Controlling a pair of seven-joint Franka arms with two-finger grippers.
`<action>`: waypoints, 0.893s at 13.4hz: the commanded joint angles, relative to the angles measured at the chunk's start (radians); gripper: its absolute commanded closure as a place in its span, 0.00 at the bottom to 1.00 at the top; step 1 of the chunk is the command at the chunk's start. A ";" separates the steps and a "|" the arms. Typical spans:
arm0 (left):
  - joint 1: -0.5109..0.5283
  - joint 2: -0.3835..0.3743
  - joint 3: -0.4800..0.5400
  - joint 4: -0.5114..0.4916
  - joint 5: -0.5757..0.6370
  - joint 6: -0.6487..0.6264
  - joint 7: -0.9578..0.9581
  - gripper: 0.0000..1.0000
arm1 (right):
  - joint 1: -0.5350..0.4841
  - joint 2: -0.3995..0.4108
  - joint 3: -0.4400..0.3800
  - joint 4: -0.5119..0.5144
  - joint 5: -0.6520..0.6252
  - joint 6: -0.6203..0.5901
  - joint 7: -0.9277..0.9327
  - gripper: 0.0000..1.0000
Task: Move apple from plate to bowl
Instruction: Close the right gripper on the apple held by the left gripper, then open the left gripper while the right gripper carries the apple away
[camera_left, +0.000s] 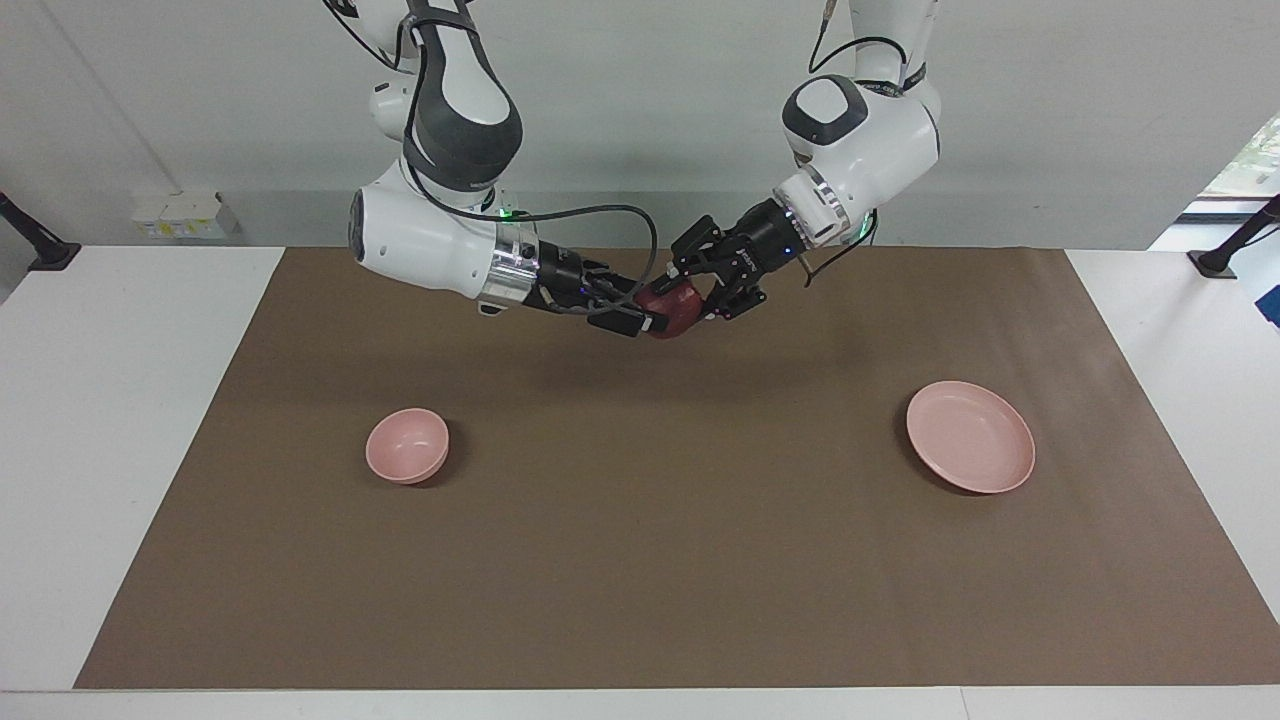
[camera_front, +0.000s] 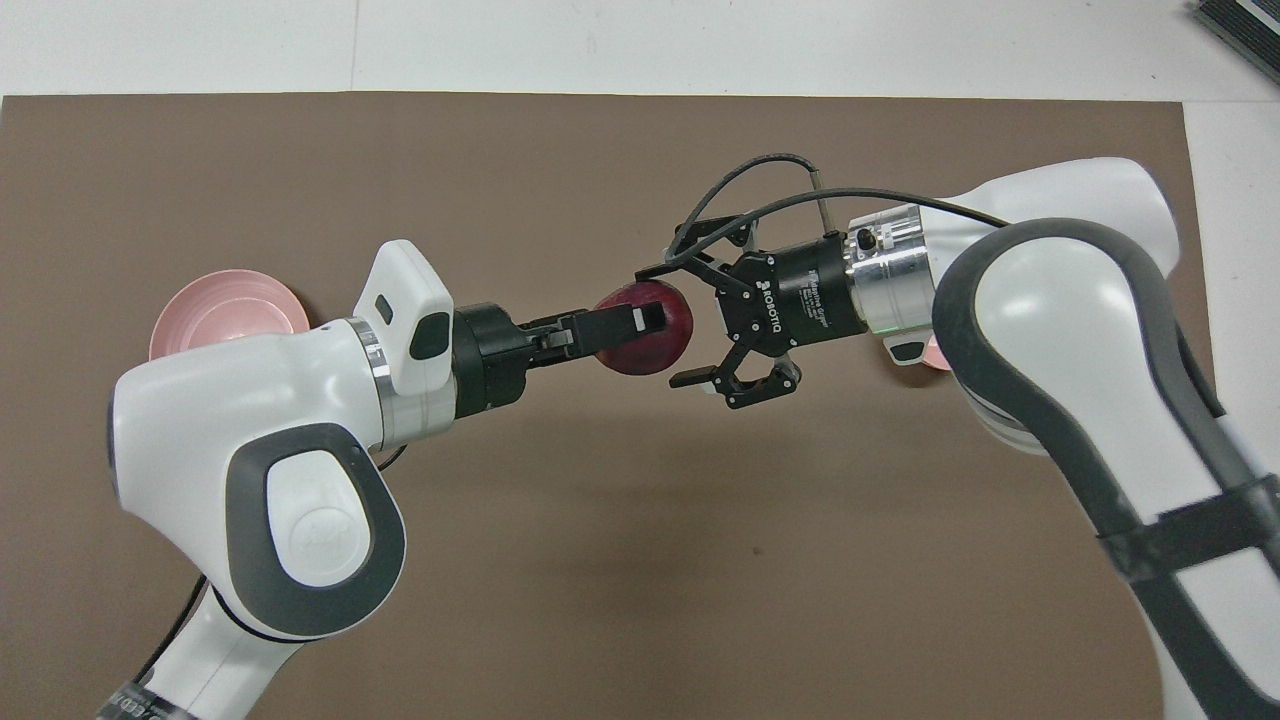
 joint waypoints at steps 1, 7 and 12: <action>-0.010 -0.019 0.005 -0.008 -0.005 0.016 -0.015 1.00 | 0.021 -0.006 -0.001 -0.001 0.021 0.016 0.023 0.00; -0.008 -0.019 0.005 -0.011 -0.005 0.013 -0.015 1.00 | 0.027 -0.001 -0.001 -0.005 0.007 0.029 0.019 0.21; -0.008 -0.020 0.005 -0.014 -0.005 0.011 -0.015 1.00 | 0.024 0.002 -0.001 0.000 0.007 0.026 0.022 1.00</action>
